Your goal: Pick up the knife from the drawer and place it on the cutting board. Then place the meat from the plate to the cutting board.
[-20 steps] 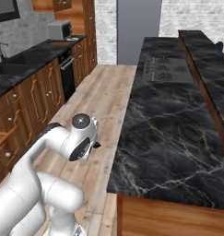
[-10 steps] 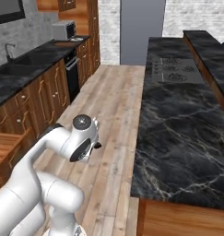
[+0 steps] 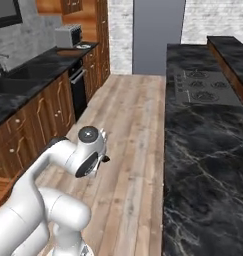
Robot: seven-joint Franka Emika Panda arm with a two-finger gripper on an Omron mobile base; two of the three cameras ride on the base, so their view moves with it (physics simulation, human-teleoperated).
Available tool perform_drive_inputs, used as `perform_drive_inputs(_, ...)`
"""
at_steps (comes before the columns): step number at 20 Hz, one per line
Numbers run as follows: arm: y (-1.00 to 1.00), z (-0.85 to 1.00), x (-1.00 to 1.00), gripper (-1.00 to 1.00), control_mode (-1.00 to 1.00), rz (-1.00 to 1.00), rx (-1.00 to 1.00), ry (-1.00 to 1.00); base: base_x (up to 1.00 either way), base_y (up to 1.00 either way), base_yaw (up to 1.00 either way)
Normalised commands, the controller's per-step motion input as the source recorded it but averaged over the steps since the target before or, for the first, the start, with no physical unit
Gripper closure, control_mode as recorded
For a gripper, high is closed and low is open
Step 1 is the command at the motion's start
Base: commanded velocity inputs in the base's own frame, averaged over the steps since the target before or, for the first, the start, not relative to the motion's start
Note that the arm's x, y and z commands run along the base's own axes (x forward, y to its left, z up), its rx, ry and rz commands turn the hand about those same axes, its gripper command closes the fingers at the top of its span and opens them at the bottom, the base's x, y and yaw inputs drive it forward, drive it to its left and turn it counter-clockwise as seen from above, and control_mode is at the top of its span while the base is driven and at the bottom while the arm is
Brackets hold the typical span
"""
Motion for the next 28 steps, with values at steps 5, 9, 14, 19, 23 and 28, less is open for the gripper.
perform_drive_inputs(5, 0.00, 0.00, 0.00, 1.00, 1.00, 0.00, 0.00, 0.00, 0.96, -0.75, 0.02)
perform_drive_inputs(9, 0.00, 0.00, 0.00, 1.00, 1.00, 0.00, 0.00, 0.00, 0.95, -0.52, 0.00)
perform_drive_inputs(14, 0.00, 0.00, 0.00, 1.00, 1.00, 0.00, 0.00, 0.00, 1.00, 0.05, 0.00)
perform_drive_inputs(19, 0.00, 0.00, 0.00, 1.00, 1.00, 0.00, 0.00, 0.00, 1.00, 0.21, 0.00)
perform_drive_inputs(23, 0.00, 0.00, 0.00, 1.00, 1.00, 0.00, 0.00, 0.00, 0.51, 0.89, 0.00)
perform_drive_inputs(28, 0.00, 0.00, 0.00, 1.00, 1.00, 0.00, 0.00, 0.00, 0.67, 0.46, 0.00)
